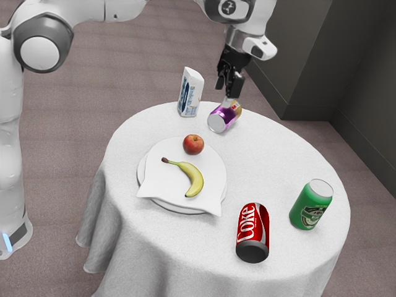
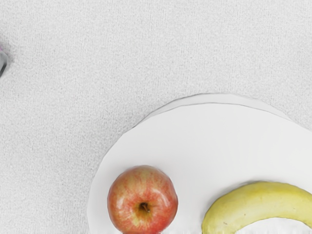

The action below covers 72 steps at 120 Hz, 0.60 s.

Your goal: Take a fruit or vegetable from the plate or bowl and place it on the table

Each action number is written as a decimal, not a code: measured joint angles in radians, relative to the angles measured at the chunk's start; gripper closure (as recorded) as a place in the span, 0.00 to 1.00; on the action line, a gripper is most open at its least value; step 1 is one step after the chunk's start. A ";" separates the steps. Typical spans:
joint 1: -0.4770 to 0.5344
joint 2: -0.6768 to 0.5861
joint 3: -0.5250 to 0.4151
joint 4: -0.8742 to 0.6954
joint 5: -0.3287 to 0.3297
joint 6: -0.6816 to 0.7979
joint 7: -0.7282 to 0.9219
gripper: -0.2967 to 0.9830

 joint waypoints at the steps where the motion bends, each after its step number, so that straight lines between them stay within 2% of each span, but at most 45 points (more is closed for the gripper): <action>1: 0.000 0.000 0.000 -0.004 0.001 0.001 0.007 0.23; 46: 0.004 -0.010 -0.013 -0.179 0.016 0.093 0.362 0.23; 72: -0.010 -0.063 -0.024 -0.334 0.014 0.169 0.511 0.23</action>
